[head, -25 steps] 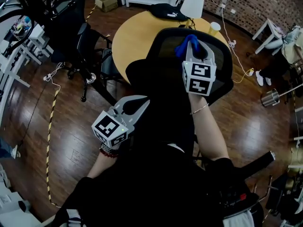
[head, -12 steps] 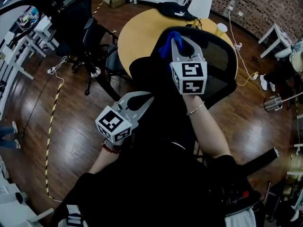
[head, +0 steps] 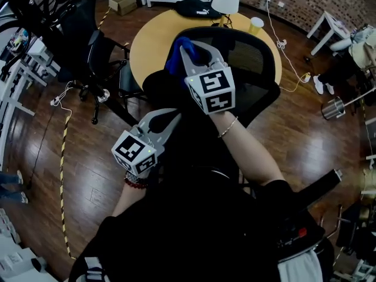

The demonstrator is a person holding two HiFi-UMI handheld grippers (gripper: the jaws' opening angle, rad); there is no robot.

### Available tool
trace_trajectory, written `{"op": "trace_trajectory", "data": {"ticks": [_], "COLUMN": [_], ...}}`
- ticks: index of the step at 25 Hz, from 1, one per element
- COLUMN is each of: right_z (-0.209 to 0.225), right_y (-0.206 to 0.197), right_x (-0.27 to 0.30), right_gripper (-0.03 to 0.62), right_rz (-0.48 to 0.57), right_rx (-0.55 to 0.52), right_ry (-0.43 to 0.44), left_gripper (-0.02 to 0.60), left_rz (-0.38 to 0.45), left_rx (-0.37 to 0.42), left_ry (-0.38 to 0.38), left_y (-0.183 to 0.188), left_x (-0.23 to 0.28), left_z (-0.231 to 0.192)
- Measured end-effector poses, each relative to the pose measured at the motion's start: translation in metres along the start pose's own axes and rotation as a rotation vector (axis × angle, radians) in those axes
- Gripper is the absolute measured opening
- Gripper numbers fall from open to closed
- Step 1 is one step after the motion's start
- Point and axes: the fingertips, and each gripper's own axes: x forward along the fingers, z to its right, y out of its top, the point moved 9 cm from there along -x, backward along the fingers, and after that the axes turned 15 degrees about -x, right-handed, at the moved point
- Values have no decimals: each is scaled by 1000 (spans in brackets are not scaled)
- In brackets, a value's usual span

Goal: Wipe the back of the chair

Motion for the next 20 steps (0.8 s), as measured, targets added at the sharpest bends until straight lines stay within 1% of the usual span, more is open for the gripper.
{"op": "trace_trajectory", "data": {"ticks": [4,8,12,14,17,18,20], "right_z": [1,0,-5,-9,-13,-13,-5], "right_y": [-1,0,8,12,15,14,9], "right_x": [-5,-3,-2,-3,-7,-12,-29], "right_gripper": [35,35,35,35,37,37,37], "right_rz": [14,7,18,39,111,129,144], "right_rx": [19,36,27,24,34,38,52], "right_ry": [30,55,85,123,197,200,175], "left_gripper": [6,6,6,6,6,6,6], "left_rz": [-17,-24,-21,-22,-32,-30,-21], "left_rx": [3,-14,6,9,6,6,8], "left_ry": [-16,-8,-12,-13,-8,-5,0], "left_y": [-4,-3,4,5,2,2,2], "left_x": [7,9,12,12,13,13,15], "left_z": [6,3,7,8,9,9,9]}}
